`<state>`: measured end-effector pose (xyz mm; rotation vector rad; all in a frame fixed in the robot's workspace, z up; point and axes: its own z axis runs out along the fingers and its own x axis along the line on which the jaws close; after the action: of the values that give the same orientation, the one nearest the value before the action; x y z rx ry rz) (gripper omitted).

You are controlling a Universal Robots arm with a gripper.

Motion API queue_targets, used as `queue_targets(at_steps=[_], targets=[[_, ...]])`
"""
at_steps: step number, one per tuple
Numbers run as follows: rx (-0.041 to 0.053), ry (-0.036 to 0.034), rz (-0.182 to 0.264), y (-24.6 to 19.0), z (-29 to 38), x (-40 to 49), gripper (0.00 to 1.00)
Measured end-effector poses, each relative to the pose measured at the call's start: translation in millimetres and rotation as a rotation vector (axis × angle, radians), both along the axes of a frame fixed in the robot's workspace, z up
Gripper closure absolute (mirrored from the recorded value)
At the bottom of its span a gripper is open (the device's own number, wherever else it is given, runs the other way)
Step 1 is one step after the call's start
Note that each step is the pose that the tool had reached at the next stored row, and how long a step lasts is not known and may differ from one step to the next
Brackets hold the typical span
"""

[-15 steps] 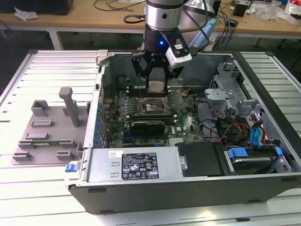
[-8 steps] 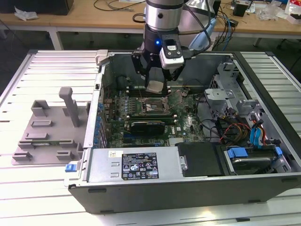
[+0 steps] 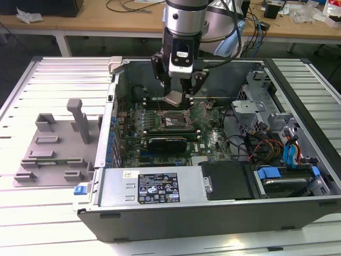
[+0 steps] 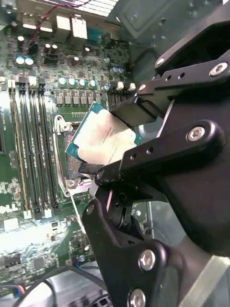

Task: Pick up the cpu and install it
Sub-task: 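Place the cpu into insertion slot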

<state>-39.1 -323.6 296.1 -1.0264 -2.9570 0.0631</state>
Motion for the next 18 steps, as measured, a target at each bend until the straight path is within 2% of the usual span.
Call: queue_targets(at_steps=[3, 6, 10, 12, 15, 16, 18], targets=[[-0.0001, 0.0, -0.054, 0.0, 0.0, 0.0, 0.45], [-0.0001, 0.0, -0.144, 0.0, -0.1, 0.0, 0.45], [0.0, 0.0, -0.29, 0.0, -0.2, 0.0, 0.45], [0.0, 0.0, -0.343, 0.0, -0.3, 0.0, 0.45], [0.0, 0.0, -0.46, 0.0, -0.5, 0.0, 0.45], [0.0, 0.0, -0.524, 0.0, -0.7, 0.0, 0.45], [0.0, 0.0, -0.607, 0.0, -1.0, 0.0, 0.45]])
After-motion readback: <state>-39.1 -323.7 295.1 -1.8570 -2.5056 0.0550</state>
